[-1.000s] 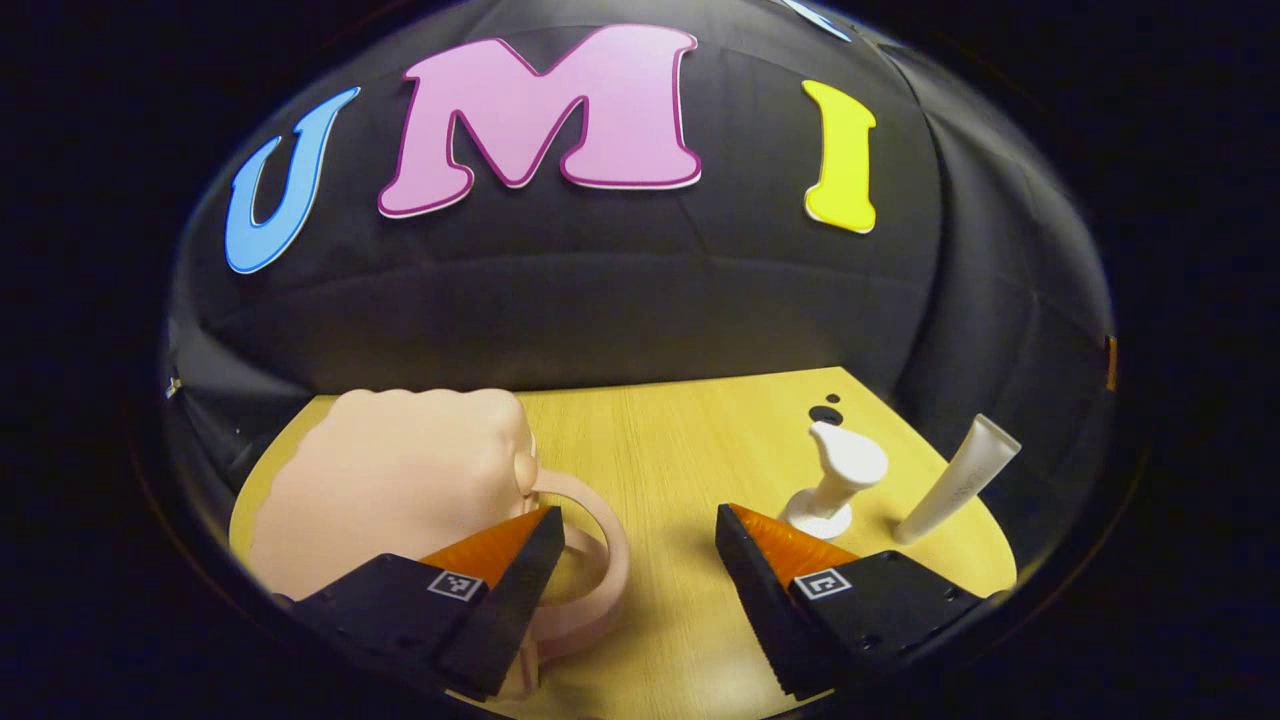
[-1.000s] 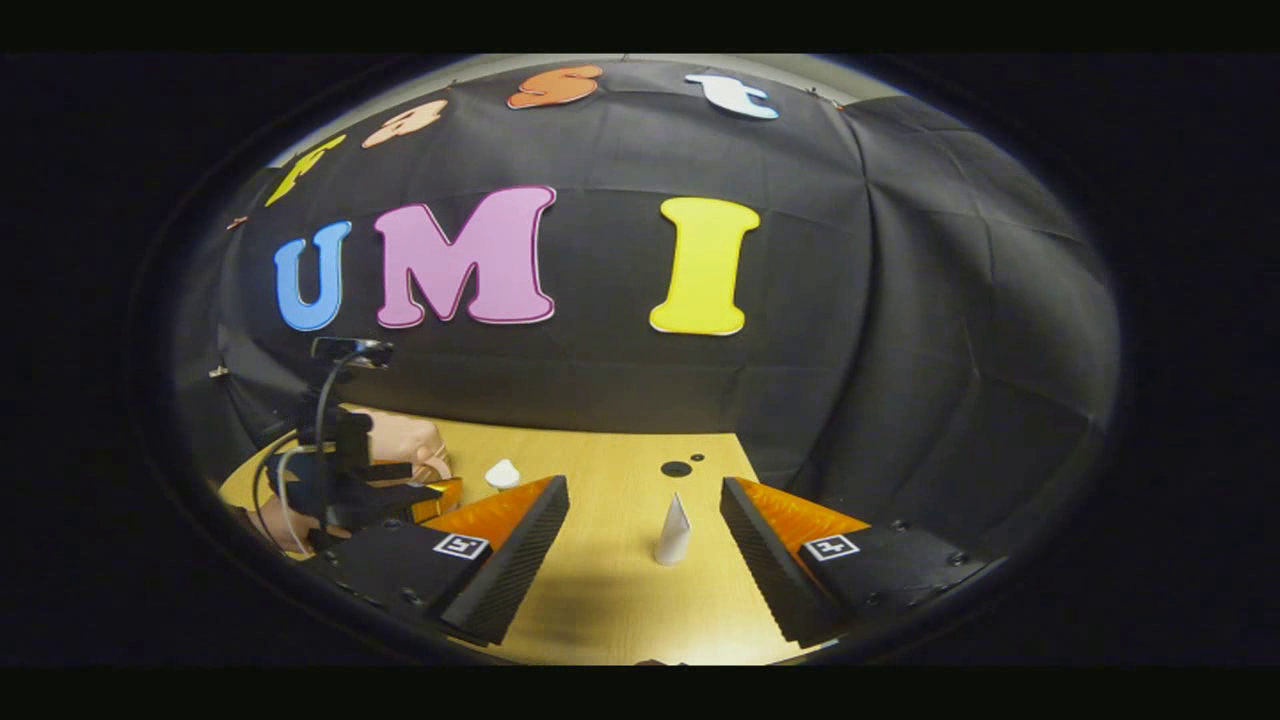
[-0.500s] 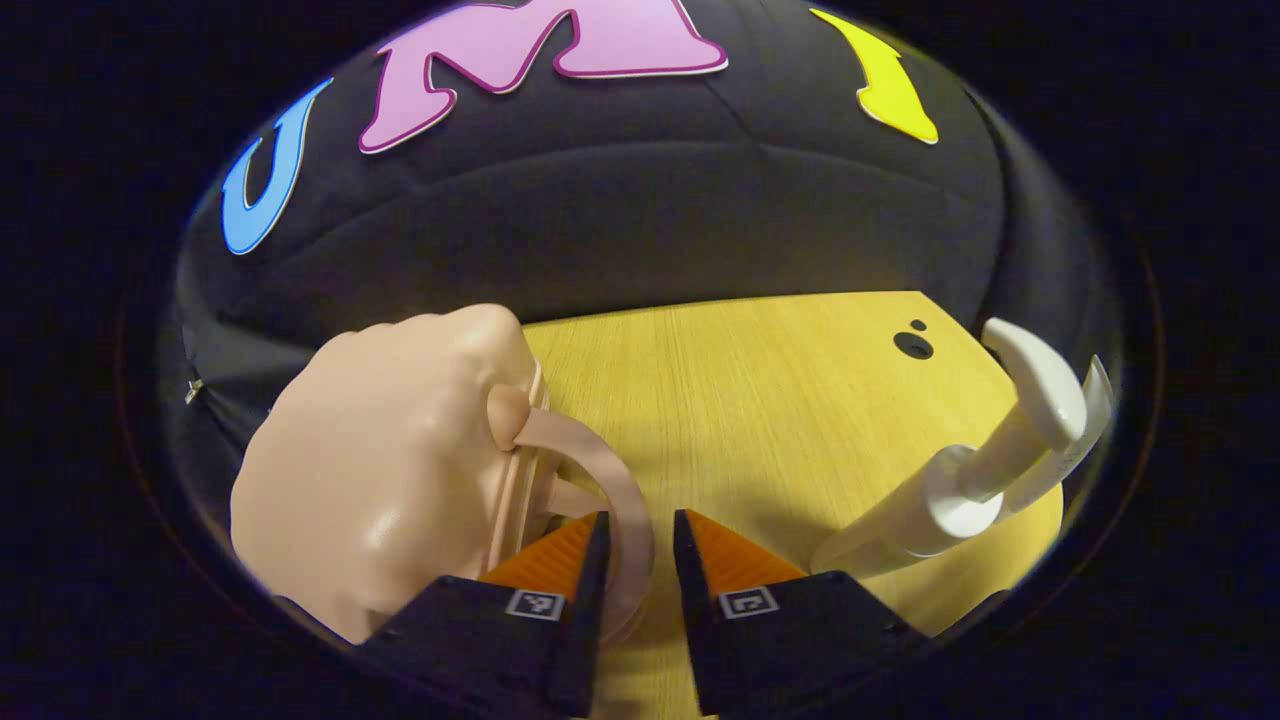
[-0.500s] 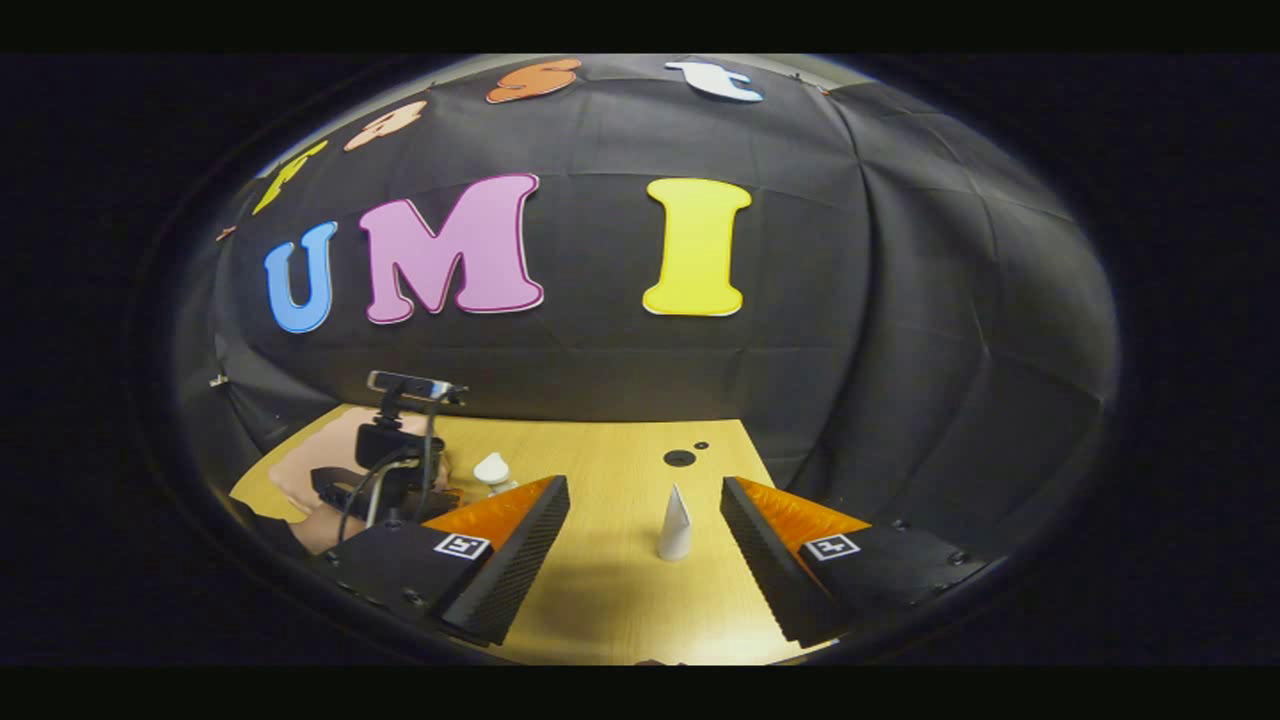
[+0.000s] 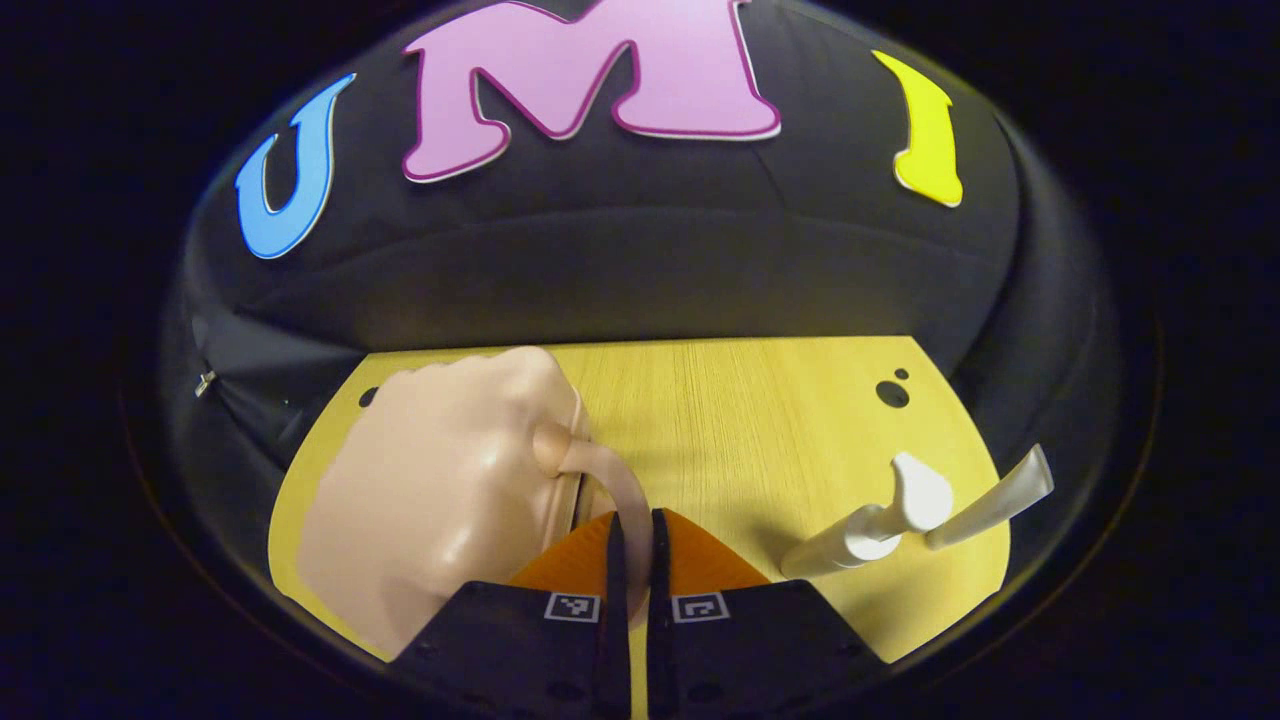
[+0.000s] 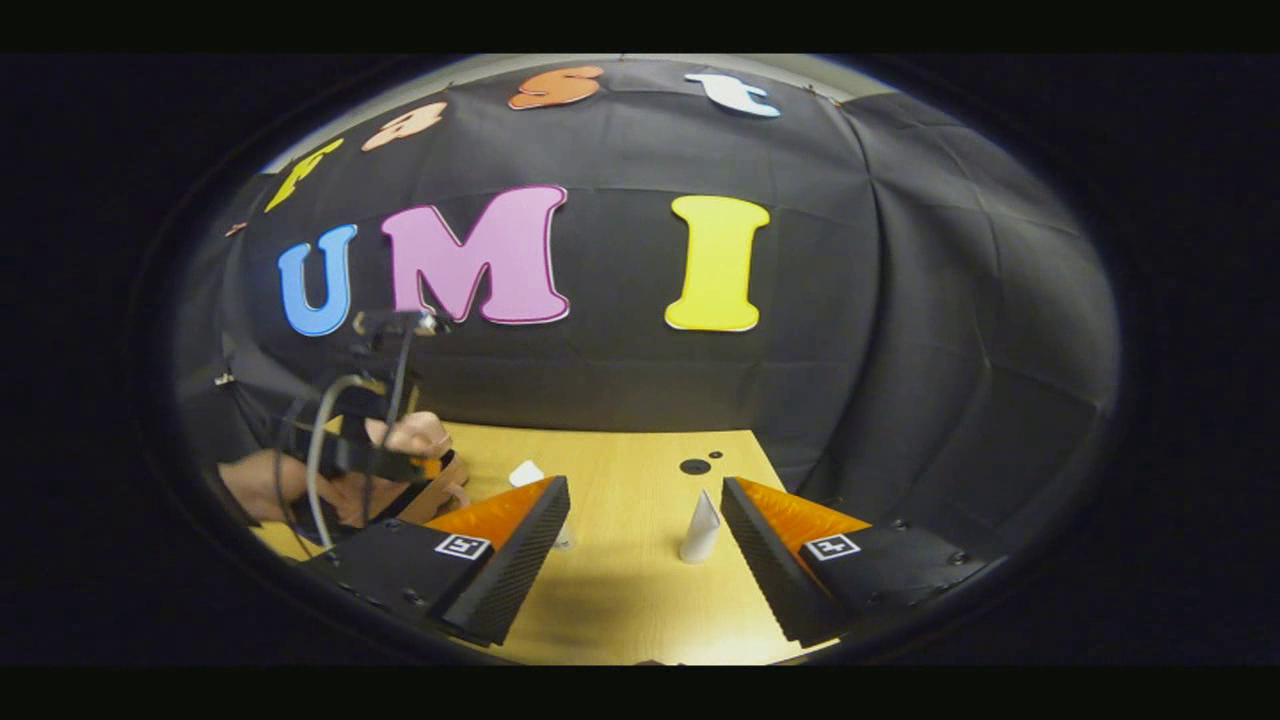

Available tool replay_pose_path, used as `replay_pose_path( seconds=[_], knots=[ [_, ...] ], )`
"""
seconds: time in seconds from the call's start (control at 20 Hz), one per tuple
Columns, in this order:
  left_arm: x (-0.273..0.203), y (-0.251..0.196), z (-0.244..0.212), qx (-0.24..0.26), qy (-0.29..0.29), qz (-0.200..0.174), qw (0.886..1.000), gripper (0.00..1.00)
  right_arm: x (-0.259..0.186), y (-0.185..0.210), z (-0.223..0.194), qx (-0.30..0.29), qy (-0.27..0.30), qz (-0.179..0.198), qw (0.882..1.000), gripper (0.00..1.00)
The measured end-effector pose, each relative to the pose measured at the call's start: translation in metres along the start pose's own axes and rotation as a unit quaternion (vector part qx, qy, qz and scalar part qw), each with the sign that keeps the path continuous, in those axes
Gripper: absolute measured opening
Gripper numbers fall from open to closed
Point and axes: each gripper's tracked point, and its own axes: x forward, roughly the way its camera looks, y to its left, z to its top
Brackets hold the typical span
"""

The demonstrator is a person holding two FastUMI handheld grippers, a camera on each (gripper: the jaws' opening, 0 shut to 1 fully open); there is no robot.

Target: First open the suitcase, pack the skin care products into it, and then close the suitcase.

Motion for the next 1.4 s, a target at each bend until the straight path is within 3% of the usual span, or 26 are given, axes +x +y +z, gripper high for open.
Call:
replay_pose_path(
  seconds=[0.2, 0.3, 0.4, 0.6, 0.7, 0.8, 0.95, 1.1, 1.4],
  knots=[
    [-0.054, 0.064, 0.056, 0.005, -0.023, 0.002, 1.0, 0.11, -0.01, 0.024, 0.006, 0.011, -0.009, 0.014, 1.0, 0.98],
    [-0.071, 0.111, 0.082, 0.02, -0.04, 0.022, 0.999, 0.14, -0.014, 0.037, 0.01, 0.018, -0.014, 0.021, 1.0, 0.97],
    [-0.084, 0.159, 0.098, 0.035, -0.053, 0.042, 0.997, 0.1, -0.016, 0.047, 0.011, 0.021, -0.017, 0.027, 0.999, 0.97],
    [-0.094, 0.261, 0.114, 0.059, -0.071, 0.114, 0.989, 0.11, -0.022, 0.061, 0.01, 0.027, -0.011, 0.031, 0.999, 0.97],
    [-0.088, 0.301, 0.112, 0.063, -0.08, 0.129, 0.986, 0.1, -0.022, 0.065, 0.002, 0.014, -0.001, 0.025, 1.0, 0.97],
    [-0.076, 0.34, 0.11, 0.088, -0.101, 0.144, 0.98, 0.1, -0.023, 0.065, -0.002, 0.003, 0.004, 0.016, 1.0, 0.97],
    [-0.036, 0.404, 0.098, 0.124, -0.115, 0.189, 0.967, 0.1, -0.023, 0.076, -0.007, 0.034, 0.018, 0.015, 0.999, 0.98],
    [0.012, 0.461, 0.07, 0.158, -0.118, 0.213, 0.957, 0.1, -0.017, 0.079, -0.016, 0.011, 0.026, 0.002, 1.0, 0.98],
    [0.108, 0.534, -0.034, 0.127, -0.001, 0.204, 0.971, 0.1, -0.023, 0.084, -0.039, 0.032, 0.023, -0.032, 0.999, 0.98]
  ],
)
